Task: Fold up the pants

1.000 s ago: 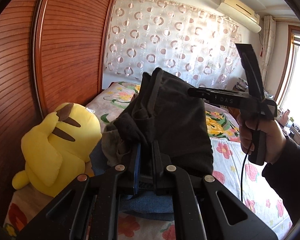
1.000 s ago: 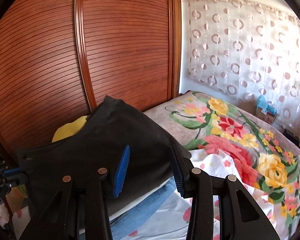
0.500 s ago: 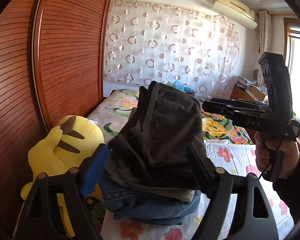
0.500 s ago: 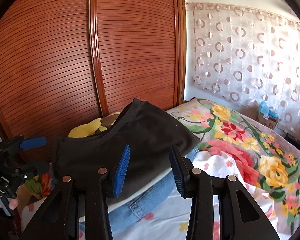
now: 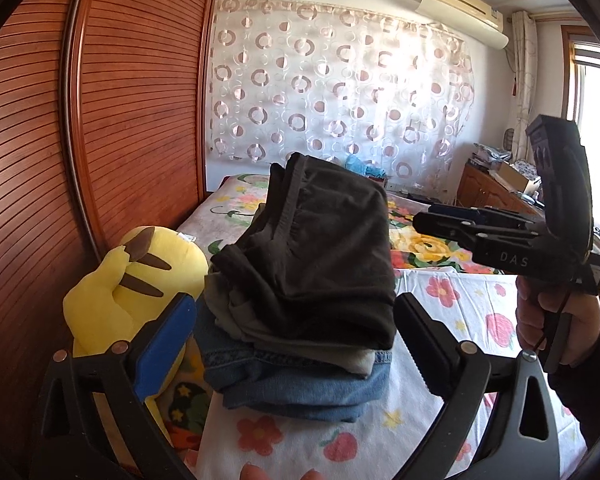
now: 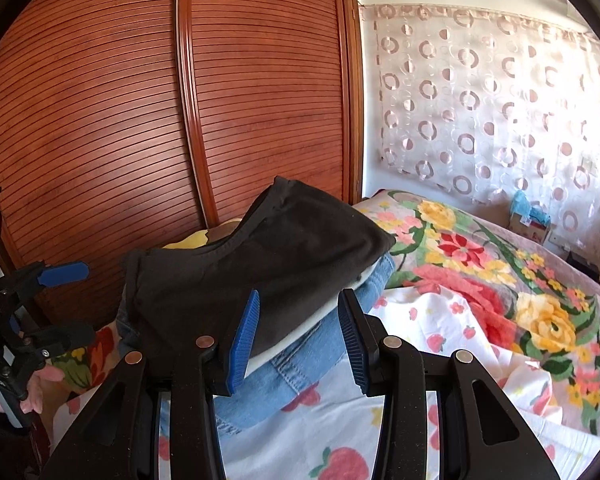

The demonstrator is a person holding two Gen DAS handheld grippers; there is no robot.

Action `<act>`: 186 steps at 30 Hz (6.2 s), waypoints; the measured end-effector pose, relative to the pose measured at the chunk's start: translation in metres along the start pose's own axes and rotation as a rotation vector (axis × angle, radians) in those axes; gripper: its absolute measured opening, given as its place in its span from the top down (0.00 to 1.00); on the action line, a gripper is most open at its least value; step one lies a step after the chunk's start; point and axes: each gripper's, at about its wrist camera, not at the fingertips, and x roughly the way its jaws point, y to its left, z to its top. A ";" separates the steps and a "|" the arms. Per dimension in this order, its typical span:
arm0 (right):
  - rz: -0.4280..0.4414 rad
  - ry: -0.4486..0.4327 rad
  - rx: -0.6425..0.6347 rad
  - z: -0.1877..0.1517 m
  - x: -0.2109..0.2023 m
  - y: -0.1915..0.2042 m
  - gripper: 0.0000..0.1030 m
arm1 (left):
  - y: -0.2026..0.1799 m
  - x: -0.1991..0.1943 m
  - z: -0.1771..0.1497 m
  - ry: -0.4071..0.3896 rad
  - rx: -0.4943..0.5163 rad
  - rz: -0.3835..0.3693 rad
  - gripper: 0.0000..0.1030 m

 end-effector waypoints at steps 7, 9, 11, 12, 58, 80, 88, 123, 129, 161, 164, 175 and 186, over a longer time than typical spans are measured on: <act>-0.005 -0.003 0.010 -0.004 -0.007 0.012 0.36 | 0.000 -0.015 -0.008 -0.001 0.005 0.011 0.04; -0.007 -0.010 0.018 -0.006 -0.010 0.013 0.29 | 0.001 -0.020 -0.011 -0.006 0.009 0.017 0.04; -0.015 -0.012 0.028 -0.007 -0.012 0.016 0.25 | 0.001 -0.025 -0.013 -0.008 0.016 0.021 0.04; -0.015 -0.009 0.030 -0.008 -0.013 0.017 0.22 | 0.001 -0.027 -0.014 -0.006 0.021 0.022 0.04; -0.234 -0.006 0.156 -0.097 -0.140 0.092 0.13 | -0.043 -0.072 -0.066 0.028 0.114 -0.060 0.04; -0.450 -0.050 0.258 -0.143 -0.259 0.098 0.13 | -0.157 -0.092 -0.073 0.028 0.234 -0.220 0.04; -0.518 -0.077 0.291 -0.143 -0.290 0.106 0.13 | -0.194 -0.104 -0.069 0.019 0.270 -0.272 0.04; -0.600 -0.240 0.265 -0.160 -0.318 0.152 0.13 | -0.184 -0.164 -0.031 -0.122 0.230 -0.249 0.04; -0.603 -0.237 0.266 -0.160 -0.317 0.152 0.13 | -0.177 -0.162 -0.033 -0.119 0.220 -0.237 0.04; -0.600 -0.237 0.258 -0.162 -0.313 0.153 0.13 | -0.171 -0.163 -0.034 -0.129 0.219 -0.226 0.04; -0.599 -0.236 0.257 -0.162 -0.312 0.154 0.13 | -0.172 -0.163 -0.034 -0.129 0.218 -0.226 0.04; -0.597 -0.236 0.256 -0.162 -0.312 0.154 0.13 | -0.172 -0.163 -0.035 -0.134 0.217 -0.229 0.04; -0.596 -0.241 0.256 -0.163 -0.313 0.155 0.13 | -0.172 -0.162 -0.037 -0.142 0.219 -0.224 0.04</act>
